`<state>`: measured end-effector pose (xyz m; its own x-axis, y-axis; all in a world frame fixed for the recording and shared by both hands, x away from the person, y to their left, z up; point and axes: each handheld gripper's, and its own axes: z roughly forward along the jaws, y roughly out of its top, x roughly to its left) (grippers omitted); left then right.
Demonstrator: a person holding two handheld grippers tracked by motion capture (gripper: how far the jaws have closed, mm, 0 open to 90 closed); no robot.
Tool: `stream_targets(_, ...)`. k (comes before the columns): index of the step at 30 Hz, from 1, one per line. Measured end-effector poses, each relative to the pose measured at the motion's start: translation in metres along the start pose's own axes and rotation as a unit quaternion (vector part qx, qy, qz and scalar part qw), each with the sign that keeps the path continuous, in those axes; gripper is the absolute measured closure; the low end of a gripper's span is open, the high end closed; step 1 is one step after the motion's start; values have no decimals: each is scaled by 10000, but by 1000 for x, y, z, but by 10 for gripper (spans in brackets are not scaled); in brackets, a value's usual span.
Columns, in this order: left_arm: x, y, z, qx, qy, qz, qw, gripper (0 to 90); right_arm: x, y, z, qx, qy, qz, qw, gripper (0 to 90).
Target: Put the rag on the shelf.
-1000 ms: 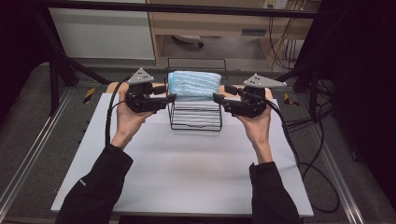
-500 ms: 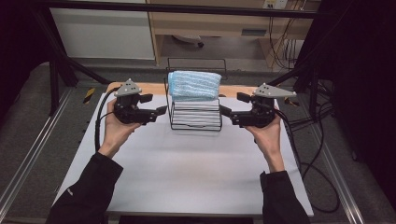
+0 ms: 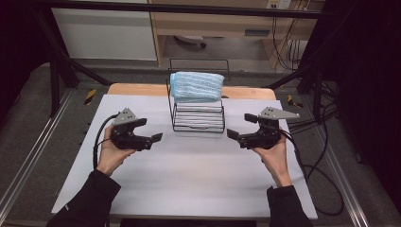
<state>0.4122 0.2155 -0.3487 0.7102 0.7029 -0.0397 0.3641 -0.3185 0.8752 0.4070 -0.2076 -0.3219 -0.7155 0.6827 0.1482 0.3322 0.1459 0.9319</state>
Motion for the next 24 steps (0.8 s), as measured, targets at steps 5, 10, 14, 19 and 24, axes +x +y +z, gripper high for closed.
stream_targets(5, 4, -27, -1, 57, 53, -116, 9999, 140, -3, -23, 0, 183, 21, 69, 9998, 10)
stream_targets(10, 7, -54, -5, 138, 137, -130, 9997, 141, -6, -49, -1, 357, 39, 140, 9993, 7)
stream_targets(14, 9, -73, -8, 198, 138, -217, 9995, 141, -10, -70, -2, 527, 35, 212, 9984, 7)
stream_targets(19, 12, -89, -12, 248, 175, -250, 9992, 141, -16, -93, -7, 714, 7, 273, 9971, 6)
stream_targets(24, 14, -102, -17, 311, 239, -216, 9990, 141, -22, -110, -16, 762, -24, 345, 9965, 6)
